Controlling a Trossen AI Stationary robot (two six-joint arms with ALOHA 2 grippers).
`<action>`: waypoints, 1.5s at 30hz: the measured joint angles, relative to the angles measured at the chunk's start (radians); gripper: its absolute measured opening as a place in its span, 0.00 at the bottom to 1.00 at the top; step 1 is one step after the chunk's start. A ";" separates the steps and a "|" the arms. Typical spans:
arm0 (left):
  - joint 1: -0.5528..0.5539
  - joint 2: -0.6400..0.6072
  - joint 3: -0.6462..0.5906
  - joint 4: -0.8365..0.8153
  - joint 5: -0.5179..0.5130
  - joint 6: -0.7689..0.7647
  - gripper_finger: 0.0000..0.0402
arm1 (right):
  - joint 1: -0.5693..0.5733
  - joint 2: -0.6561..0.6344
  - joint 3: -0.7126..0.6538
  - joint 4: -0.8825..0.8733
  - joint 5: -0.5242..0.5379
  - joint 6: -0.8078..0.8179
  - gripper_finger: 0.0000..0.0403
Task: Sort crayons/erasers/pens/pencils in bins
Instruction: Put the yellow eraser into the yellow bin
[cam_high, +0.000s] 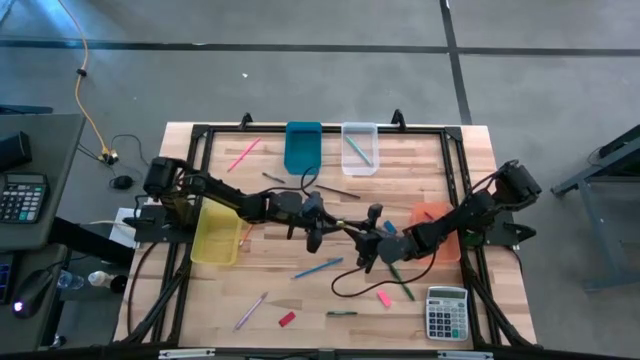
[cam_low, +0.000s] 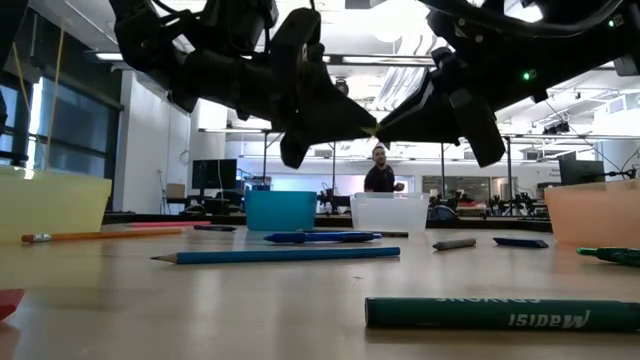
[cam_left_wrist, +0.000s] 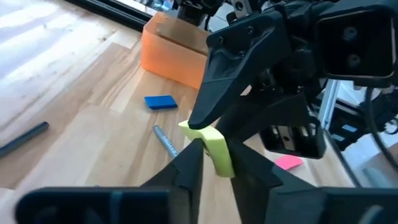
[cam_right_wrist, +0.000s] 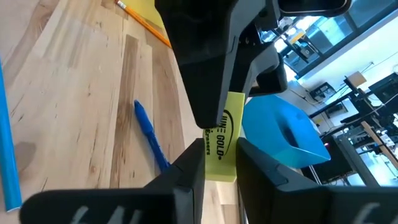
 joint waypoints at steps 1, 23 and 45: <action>0.000 0.000 0.000 -0.001 -0.008 0.013 0.12 | 0.003 0.000 0.000 0.001 0.003 0.000 0.17; -0.019 -0.334 0.000 -0.587 -0.160 0.281 0.02 | 0.013 0.000 0.000 -0.006 0.100 0.028 0.55; -0.259 -0.726 0.129 -1.921 -0.193 -0.124 0.01 | -0.016 0.000 0.000 -0.012 0.009 0.029 0.10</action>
